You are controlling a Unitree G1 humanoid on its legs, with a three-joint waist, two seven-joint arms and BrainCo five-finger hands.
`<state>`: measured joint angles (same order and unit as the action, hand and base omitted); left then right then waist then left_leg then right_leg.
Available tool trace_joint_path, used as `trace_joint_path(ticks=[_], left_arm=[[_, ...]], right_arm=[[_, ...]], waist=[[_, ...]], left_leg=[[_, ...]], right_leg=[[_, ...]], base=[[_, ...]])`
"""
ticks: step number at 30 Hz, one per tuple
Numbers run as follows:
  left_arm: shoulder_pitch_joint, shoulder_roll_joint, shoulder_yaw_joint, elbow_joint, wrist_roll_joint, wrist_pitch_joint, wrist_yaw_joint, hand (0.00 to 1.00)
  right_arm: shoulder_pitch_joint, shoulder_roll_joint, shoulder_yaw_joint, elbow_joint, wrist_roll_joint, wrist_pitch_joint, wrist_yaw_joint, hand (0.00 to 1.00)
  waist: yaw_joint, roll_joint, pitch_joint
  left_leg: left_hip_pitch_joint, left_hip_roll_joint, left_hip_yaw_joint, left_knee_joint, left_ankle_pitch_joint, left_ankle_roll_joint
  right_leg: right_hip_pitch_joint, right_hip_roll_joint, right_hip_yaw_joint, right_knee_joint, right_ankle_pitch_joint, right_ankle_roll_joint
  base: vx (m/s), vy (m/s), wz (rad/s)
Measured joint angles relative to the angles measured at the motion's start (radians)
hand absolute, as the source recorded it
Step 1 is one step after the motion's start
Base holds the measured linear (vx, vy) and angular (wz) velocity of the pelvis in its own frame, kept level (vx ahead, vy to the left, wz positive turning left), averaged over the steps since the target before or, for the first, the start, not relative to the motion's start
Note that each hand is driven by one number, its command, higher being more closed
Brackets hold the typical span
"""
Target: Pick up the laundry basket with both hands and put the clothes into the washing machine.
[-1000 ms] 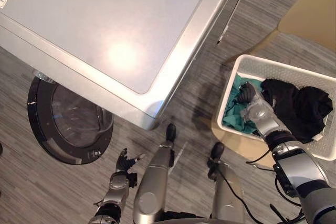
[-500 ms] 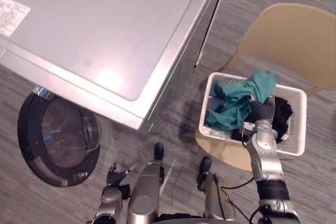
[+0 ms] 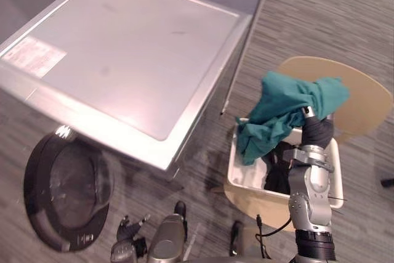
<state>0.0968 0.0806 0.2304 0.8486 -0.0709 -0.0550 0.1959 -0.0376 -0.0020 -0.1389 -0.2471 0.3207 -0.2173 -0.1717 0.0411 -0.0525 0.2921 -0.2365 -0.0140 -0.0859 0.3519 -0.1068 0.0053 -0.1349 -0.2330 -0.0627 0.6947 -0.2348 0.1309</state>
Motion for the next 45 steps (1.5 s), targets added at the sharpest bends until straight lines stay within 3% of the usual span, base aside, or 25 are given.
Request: trace_joint_path(ticks=[3,4,6,7,8,9,10,11,13,15,16,17,19,22,28,31,32,42,43,45], left_arm=[[0.012,-0.028,0.008,-0.062,-0.001,-0.002,0.008,0.0],[0.011,-0.047,0.007,-0.076,-0.002,-0.009,0.008,0.0],[0.013,-0.076,0.006,-0.092,-0.017,-0.018,0.009,0.0],[0.013,-0.094,-0.004,-0.105,-0.032,-0.021,0.01,0.0],[0.013,-0.11,-0.02,-0.119,-0.042,-0.023,0.009,0.0],[0.014,-0.115,-0.027,-0.12,-0.045,-0.023,0.009,0.0],[0.023,-0.121,-0.043,-0.13,-0.048,-0.023,0.008,0.0],[0.022,-0.116,-0.044,-0.135,-0.052,-0.022,0.008,0.0],[0.06,-0.114,-0.045,-0.23,-0.053,-0.021,0.009,0.0],[0.114,-0.108,-0.045,-0.339,-0.052,-0.024,0.016,0.0],[0.134,-0.103,-0.044,-0.413,-0.053,-0.034,0.024,0.0],[0.135,-0.101,-0.044,-0.446,-0.054,-0.042,0.025,0.0],[0.136,-0.09,-0.102,-0.589,-0.069,-0.089,0.019,0.0],[0.116,-0.089,-0.235,-0.706,-0.074,-0.112,-0.018,0.0],[0.092,-0.065,-0.483,-0.801,-0.07,-0.13,-0.084,0.0],[0.05,-0.06,-0.571,-0.801,-0.064,-0.13,-0.095,0.0],[0.029,-0.061,-0.614,-0.801,-0.047,-0.129,-0.093,1.0],[-0.078,-0.049,-0.689,-0.799,0.038,-0.129,-0.009,1.0],[-0.077,-0.039,-0.685,-0.799,0.044,-0.129,0.001,1.0],[-0.069,-0.036,-0.663,-0.799,0.044,-0.129,0.004,1.0]], right_arm=[[-0.013,0.011,0.075,-0.087,-0.01,-0.007,0.001,1.0],[-0.033,0.017,0.094,-0.098,-0.012,-0.018,0.0,1.0],[-0.052,0.018,0.112,-0.099,-0.009,-0.022,-0.002,1.0],[-0.052,0.014,0.117,-0.101,-0.008,-0.028,-0.002,1.0],[-0.053,0.007,0.116,-0.099,-0.008,-0.032,-0.004,1.0],[-0.052,0.003,0.116,-0.098,-0.008,-0.033,-0.005,1.0],[-0.053,-0.02,0.11,-0.088,-0.009,-0.033,-0.013,1.0],[-0.056,-0.031,0.099,-0.09,-0.01,-0.034,-0.019,1.0],[-0.104,-0.058,0.065,-0.088,-0.011,-0.037,-0.022,1.0],[-0.126,-0.076,0.056,-0.1,-0.011,-0.053,-0.019,1.0],[-0.126,-0.088,0.056,-0.102,-0.01,-0.06,-0.018,1.0],[-0.126,-0.09,0.056,-0.104,-0.008,-0.061,-0.017,1.0],[-0.126,-0.089,0.062,-0.104,0.004,-0.061,0.015,1.0],[-0.128,-0.08,0.082,-0.104,0.036,-0.052,0.065,1.0],[-0.12,-0.013,0.419,-0.104,0.114,-0.034,0.203,1.0],[-0.12,0.005,0.547,-0.088,0.147,-0.008,0.244,1.0],[-0.119,0.008,0.603,-0.072,0.186,0.003,0.256,1.0],[-0.106,0.017,0.737,-0.008,0.36,0.008,0.285,1.0],[-0.089,0.012,0.737,-0.004,0.378,0.008,0.287,0.0],[-0.058,-0.003,0.737,0.011,0.381,0.01,0.291,0.0]], waist=[[0.038,0.001,-0.026],[0.055,0.009,-0.031],[0.069,0.023,-0.04],[0.079,0.047,-0.057],[0.074,0.068,-0.061],[0.071,0.074,-0.062],[0.061,0.095,-0.067],[0.045,0.095,-0.065],[0.031,0.083,-0.059],[0.025,0.09,-0.066],[0.027,0.1,-0.08],[0.025,0.106,-0.084],[0.003,0.122,-0.095],[0.001,0.149,-0.114],[0.0,0.101,-0.152],[-0.001,0.094,-0.16],[-0.001,0.096,-0.166],[-0.008,0.091,-0.179],[-0.013,0.088,-0.18],[-0.016,0.081,-0.185]], left_leg=[[-0.09,-0.018,-0.033,0.082,0.001,-0.001],[-0.131,-0.016,-0.051,0.116,0.007,-0.012],[-0.167,0.0,-0.073,0.121,0.03,-0.048],[-0.197,0.016,-0.108,0.095,0.058,-0.084],[-0.202,0.034,-0.142,0.021,0.118,-0.079],[-0.199,0.038,-0.153,-0.005,0.138,-0.075],[-0.154,0.091,-0.115,-0.193,0.189,0.015],[-0.144,0.119,-0.052,-0.241,0.116,0.05],[-0.161,0.114,0.033,-0.082,0.12,0.011],[-0.132,0.112,0.086,0.071,0.103,-0.006],[-0.093,0.116,0.107,0.144,0.064,-0.042],[-0.065,0.119,0.119,0.157,0.033,-0.05],[0.07,0.122,0.13,0.027,-0.014,-0.079],[0.176,0.129,0.129,-0.224,0.008,-0.111],[0.2,0.097,0.157,-0.249,0.028,-0.082],[0.204,0.089,0.158,-0.253,0.039,-0.067],[0.22,0.086,0.158,-0.276,0.053,-0.06],[0.235,0.087,0.181,-0.355,0.107,-0.051],[0.234,0.086,0.183,-0.36,0.11,-0.049],[0.234,0.086,0.187,-0.374,0.117,-0.047]], right_leg=[[0.039,0.014,0.11,0.049,-0.031,0.006],[0.081,0.035,0.117,-0.04,-0.104,0.012],[0.125,0.058,0.055,-0.151,-0.174,-0.008],[0.13,0.085,-0.001,-0.208,-0.203,-0.033],[0.127,0.119,-0.042,-0.229,-0.224,-0.046],[0.126,0.127,-0.052,-0.231,-0.223,-0.048],[0.117,0.165,-0.117,-0.254,-0.177,-0.104],[0.126,0.161,-0.171,-0.291,-0.147,-0.129],[0.13,0.14,-0.255,-0.318,-0.12,-0.159],[0.123,0.127,-0.299,-0.335,-0.088,-0.172],[0.111,0.127,-0.325,-0.349,-0.067,-0.18],[0.107,0.126,-0.339,-0.355,-0.06,-0.179],[0.101,0.127,-0.403,-0.389,-0.029,-0.174],[0.096,0.136,-0.454,-0.403,0.002,-0.156],[0.117,0.121,-0.415,-0.458,0.05,-0.122],[0.124,0.12,-0.403,-0.473,0.064,-0.117],[0.134,0.121,-0.403,-0.487,0.075,-0.118],[0.129,0.147,-0.37,-0.566,0.145,-0.119],[0.129,0.148,-0.369,-0.574,0.153,-0.119],[0.126,0.152,-0.363,-0.591,0.164,-0.119]], base=[[-0.13,-0.154,0.67],[-0.21,-0.212,0.41],[-0.3,-0.255,0.35],[-0.43,-0.332,0.68],[-0.39,-0.291,0.7],[-0.39,-0.316,1.07],[-0.31,-0.259,1.24],[-0.38,-0.26,1.58],[-0.36,-0.202,1.17],[-0.26,-0.139,0.67],[-0.17,-0.048,0.5],[-0.18,-0.008,0.75],[-0.18,0.031,0.94],[-0.11,0.115,0.65],[-0.07,0.13,-0.08],[-0.06,0.041,0.0],[-0.06,0.014,0.0],[-0.06,0.0,-0.09],[-0.03,0.009,-0.06],[-0.01,0.008,-0.08]])
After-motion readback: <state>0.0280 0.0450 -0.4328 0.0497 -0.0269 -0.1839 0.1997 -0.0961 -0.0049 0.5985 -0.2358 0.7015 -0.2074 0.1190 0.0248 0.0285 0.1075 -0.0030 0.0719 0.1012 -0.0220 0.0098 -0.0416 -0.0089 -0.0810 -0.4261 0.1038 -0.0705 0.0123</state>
